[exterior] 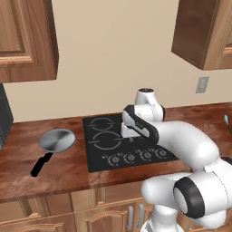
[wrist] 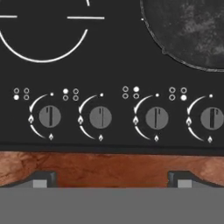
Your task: Place both pans onto different burners. Then place the lime and the fish on different pans.
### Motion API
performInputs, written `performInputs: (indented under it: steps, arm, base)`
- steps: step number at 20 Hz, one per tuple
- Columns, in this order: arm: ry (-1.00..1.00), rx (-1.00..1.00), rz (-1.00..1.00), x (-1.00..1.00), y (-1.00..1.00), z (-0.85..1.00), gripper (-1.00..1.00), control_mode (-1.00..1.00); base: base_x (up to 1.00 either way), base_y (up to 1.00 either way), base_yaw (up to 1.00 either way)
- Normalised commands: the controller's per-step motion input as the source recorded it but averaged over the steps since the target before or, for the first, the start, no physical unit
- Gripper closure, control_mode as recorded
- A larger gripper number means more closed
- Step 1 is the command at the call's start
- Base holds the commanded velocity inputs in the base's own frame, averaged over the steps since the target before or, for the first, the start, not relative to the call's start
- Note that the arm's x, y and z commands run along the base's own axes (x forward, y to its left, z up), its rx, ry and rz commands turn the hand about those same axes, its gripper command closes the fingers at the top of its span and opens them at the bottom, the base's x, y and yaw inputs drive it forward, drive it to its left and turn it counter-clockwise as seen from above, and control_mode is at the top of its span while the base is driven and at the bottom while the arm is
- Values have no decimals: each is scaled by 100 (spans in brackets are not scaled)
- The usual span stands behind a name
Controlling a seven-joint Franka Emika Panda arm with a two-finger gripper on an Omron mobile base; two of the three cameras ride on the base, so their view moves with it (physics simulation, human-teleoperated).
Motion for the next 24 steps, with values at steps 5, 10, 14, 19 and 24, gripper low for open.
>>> performInputs:
  steps: [5, 10, 14, 19, 24]
  arm:
    - [13, -1, 0, 51, 67, -2, -100, -100]
    - [21, -2, -1, 35, 81, 0, -100, -100]
    - [20, 0, -3, 14, 84, -6, -100, -100]
    - [16, 0, -3, 18, 73, -3, -100, -100]
    - [2, -5, -2, 26, 68, -16, -100, -100]
  base:
    - [0, 0, 0]
    - [0, 0, 0]
    - [0, 0, 0]
    - [0, 0, 0]
    - [0, 0, 0]
